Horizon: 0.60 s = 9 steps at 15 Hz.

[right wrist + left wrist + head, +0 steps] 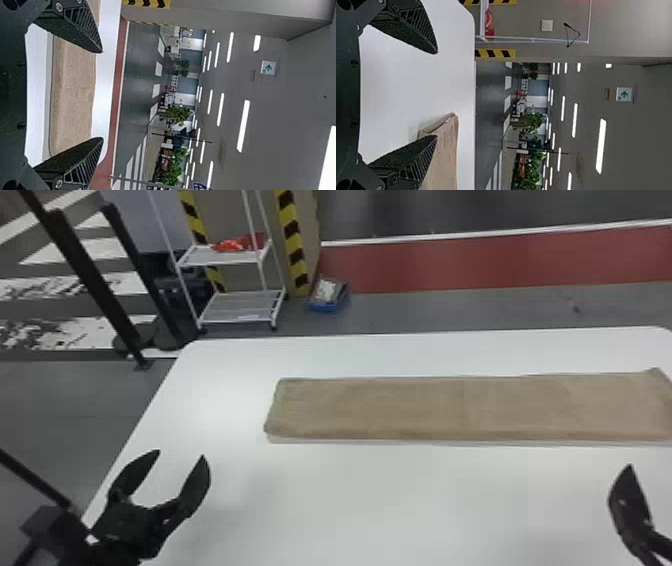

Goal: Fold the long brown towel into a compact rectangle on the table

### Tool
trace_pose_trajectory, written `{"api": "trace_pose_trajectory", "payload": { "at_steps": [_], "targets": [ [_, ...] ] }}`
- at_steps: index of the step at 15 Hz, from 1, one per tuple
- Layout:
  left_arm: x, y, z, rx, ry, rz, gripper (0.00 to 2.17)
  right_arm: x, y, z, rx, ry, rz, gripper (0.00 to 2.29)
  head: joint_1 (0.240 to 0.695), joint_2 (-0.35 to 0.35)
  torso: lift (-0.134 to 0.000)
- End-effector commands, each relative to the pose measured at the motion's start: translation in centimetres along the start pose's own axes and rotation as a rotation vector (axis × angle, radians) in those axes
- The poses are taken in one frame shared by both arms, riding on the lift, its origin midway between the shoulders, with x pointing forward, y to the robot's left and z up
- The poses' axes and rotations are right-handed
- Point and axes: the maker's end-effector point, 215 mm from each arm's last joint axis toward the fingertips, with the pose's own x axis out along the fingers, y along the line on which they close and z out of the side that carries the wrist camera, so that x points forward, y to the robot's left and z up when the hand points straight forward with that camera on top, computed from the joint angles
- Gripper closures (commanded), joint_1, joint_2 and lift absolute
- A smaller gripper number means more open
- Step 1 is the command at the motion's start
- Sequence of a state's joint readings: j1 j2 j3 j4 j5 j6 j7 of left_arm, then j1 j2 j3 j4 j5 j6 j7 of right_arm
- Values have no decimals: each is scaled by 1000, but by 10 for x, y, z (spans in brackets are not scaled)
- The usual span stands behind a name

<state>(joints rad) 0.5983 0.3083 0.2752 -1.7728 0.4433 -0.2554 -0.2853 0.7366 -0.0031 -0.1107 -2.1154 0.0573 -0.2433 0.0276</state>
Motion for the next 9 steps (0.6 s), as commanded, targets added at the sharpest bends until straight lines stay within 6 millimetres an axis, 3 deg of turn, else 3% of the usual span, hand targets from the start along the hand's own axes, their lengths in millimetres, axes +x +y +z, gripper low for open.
{"api": "trace_pose_trajectory", "payload": {
  "at_steps": [1,9],
  "targets": [
    [0,0,0,0,0,0,134,0,0,1,2,-2,-2,97,695,181,-123],
    [2,-2,5,-2,-11,-3,134,0,0,-1,2,-2,-2,97,695,181,-123]
  ]
}}
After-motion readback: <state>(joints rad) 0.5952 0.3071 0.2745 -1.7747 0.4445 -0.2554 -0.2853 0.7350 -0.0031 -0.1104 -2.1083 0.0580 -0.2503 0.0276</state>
